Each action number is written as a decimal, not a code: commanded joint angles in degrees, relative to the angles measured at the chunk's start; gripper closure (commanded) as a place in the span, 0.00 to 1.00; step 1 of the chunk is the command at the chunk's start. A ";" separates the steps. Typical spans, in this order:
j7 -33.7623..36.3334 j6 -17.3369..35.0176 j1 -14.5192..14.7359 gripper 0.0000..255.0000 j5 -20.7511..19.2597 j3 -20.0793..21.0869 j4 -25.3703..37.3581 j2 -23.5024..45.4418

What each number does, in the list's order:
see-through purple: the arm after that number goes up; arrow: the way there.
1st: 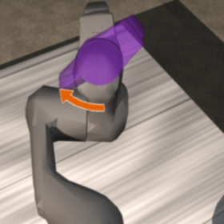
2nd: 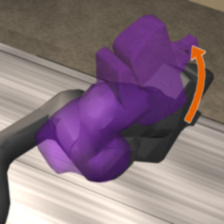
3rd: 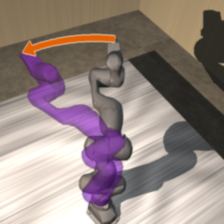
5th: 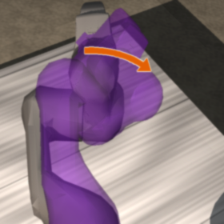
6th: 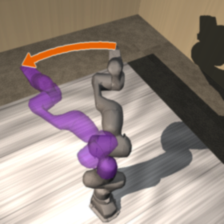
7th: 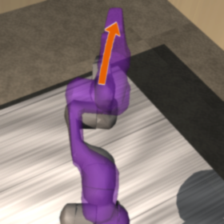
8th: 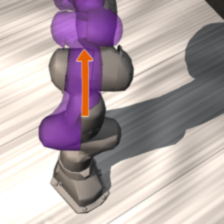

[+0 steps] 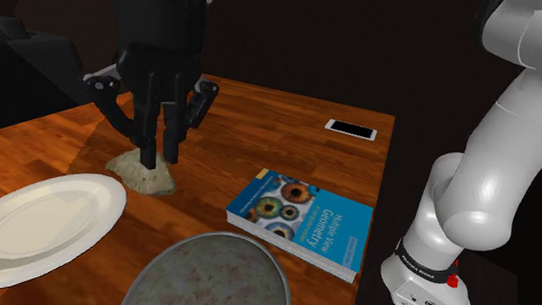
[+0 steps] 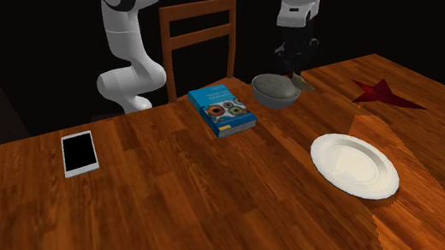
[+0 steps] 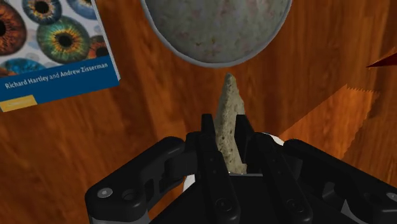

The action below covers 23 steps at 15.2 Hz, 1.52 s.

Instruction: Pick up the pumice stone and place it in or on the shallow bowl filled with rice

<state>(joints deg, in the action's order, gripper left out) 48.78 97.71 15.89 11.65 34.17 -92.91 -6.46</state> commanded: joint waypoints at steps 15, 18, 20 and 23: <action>7.31 4.64 4.99 1.00 6.43 4.40 -13.03 -12.03; 6.80 6.86 5.21 1.00 6.91 4.50 -15.75 -12.55; 6.48 8.33 5.35 1.00 7.20 4.61 -17.48 -12.83; 6.00 10.84 5.58 1.00 7.64 4.86 -20.29 -13.14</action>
<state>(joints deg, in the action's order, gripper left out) 54.94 107.74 21.34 19.09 38.79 -111.76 -19.67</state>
